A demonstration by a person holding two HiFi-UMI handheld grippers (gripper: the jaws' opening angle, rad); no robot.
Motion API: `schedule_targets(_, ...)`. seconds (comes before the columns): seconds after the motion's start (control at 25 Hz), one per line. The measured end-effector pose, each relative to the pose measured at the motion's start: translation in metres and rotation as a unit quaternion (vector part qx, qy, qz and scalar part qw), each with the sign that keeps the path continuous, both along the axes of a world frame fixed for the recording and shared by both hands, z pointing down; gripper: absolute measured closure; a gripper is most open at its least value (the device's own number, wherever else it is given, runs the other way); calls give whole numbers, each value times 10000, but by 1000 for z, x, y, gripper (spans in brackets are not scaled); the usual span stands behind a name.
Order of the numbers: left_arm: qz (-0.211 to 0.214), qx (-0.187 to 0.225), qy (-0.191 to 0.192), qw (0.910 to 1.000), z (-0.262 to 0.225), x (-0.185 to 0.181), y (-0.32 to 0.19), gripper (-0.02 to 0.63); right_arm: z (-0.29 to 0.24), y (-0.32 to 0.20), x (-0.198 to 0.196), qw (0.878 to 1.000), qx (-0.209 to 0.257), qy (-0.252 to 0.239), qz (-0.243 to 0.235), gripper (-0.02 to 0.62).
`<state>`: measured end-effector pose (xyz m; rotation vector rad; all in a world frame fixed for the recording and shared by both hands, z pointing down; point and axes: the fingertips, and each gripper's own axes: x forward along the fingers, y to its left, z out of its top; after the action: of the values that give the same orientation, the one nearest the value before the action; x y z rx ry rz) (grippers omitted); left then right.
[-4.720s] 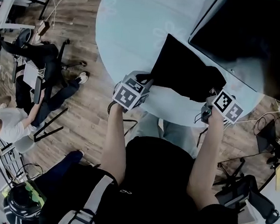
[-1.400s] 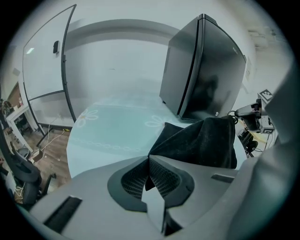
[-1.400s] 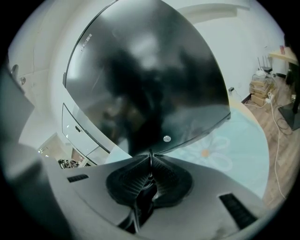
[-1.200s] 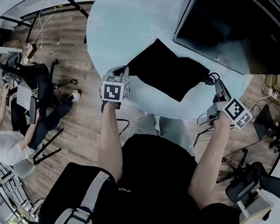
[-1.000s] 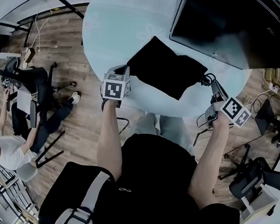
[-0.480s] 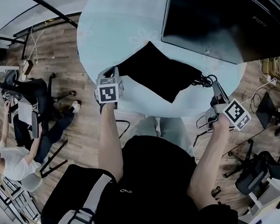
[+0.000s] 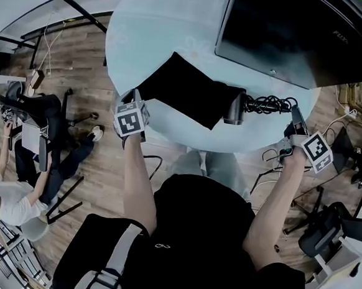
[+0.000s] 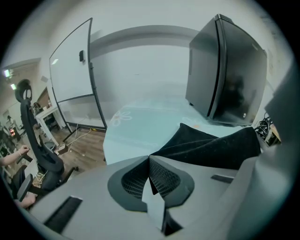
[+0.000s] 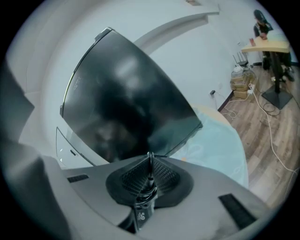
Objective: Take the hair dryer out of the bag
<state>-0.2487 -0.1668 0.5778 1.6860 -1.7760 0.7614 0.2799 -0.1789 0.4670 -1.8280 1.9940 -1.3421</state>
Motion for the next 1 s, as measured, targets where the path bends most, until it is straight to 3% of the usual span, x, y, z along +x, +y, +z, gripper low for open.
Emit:
schedule_targets(0.12,-195,42,-66,9998,-2,-16,7,597,3,5,23,9992,40,-139,385,575)
schedule_targets(0.4,-86,-273,-35,9996,13,-12,29,595,22,45,42,9968,-164,-160,763,575)
schedule_targets(0.56,304,-248,-47,9992,13,6,29,580,35,81,43,9959,-411,-61,806,575)
schedule_targets(0.68,818,-125,-161,9964,4,29,27,523,48,111,39,9947,-698,-11,750,575)
schedule_targets(0.84,1400,235,-338,9893,-8,62,19,523,66,146,22,9926,-1069,13,581,574)
schedule_targets(1.0,1659,403,-155,9852,-14,97,19,524,83,175,0,9901,-1353,-124,349,575)
